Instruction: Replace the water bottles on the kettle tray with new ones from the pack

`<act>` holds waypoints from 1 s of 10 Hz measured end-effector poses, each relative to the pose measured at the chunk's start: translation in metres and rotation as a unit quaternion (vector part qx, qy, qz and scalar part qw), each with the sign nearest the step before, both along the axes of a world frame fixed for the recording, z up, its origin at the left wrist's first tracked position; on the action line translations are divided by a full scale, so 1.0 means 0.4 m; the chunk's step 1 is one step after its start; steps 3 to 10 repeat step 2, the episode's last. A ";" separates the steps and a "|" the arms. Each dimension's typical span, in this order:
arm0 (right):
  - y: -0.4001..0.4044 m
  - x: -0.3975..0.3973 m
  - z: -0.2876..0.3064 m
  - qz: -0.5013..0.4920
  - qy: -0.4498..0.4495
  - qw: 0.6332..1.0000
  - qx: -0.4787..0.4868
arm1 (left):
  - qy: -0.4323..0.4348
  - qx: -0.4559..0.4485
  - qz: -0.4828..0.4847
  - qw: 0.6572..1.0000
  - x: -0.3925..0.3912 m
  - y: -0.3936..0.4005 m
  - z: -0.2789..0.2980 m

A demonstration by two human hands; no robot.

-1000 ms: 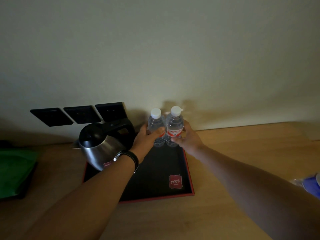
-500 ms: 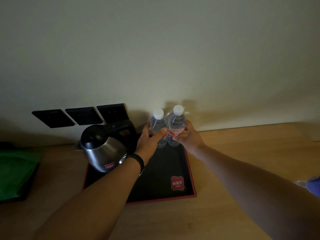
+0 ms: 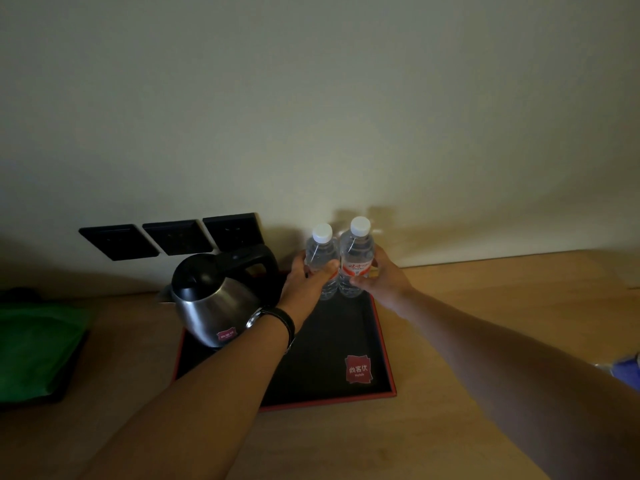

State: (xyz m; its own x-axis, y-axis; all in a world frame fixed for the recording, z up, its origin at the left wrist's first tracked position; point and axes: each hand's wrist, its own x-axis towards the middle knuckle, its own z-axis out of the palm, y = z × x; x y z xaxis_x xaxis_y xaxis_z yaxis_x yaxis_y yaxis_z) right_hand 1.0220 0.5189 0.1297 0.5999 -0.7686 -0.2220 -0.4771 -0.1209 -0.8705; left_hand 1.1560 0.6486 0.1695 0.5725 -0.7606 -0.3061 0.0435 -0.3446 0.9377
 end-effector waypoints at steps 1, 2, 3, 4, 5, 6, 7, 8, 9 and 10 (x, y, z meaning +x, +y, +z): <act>-0.003 0.000 0.038 0.002 0.003 1.000 -0.008 | -0.017 0.009 -0.012 1.000 0.005 0.003 0.017; -0.005 -0.006 0.093 0.008 -0.023 0.999 -0.040 | -0.041 0.006 -0.003 0.999 0.018 0.005 0.045; -0.005 -0.006 0.093 0.008 -0.023 0.999 -0.040 | -0.041 0.006 -0.003 0.999 0.018 0.005 0.045; -0.005 -0.006 0.093 0.008 -0.023 0.999 -0.040 | -0.041 0.006 -0.003 0.999 0.018 0.005 0.045; -0.005 -0.006 0.093 0.008 -0.023 0.999 -0.040 | -0.041 0.006 -0.003 0.999 0.018 0.005 0.045; -0.005 -0.006 0.093 0.008 -0.023 0.999 -0.040 | -0.041 0.006 -0.003 0.999 0.018 0.005 0.045; -0.005 -0.006 0.093 0.008 -0.023 0.999 -0.040 | -0.041 0.006 -0.003 0.999 0.018 0.005 0.045; -0.005 -0.006 0.093 0.008 -0.023 0.999 -0.040 | -0.041 0.006 -0.003 0.999 0.018 0.005 0.045; -0.005 -0.006 0.093 0.008 -0.023 0.999 -0.040 | -0.041 0.006 -0.003 0.999 0.018 0.005 0.045; -0.005 -0.006 0.093 0.008 -0.023 0.999 -0.040 | -0.041 0.006 -0.003 0.999 0.018 0.005 0.045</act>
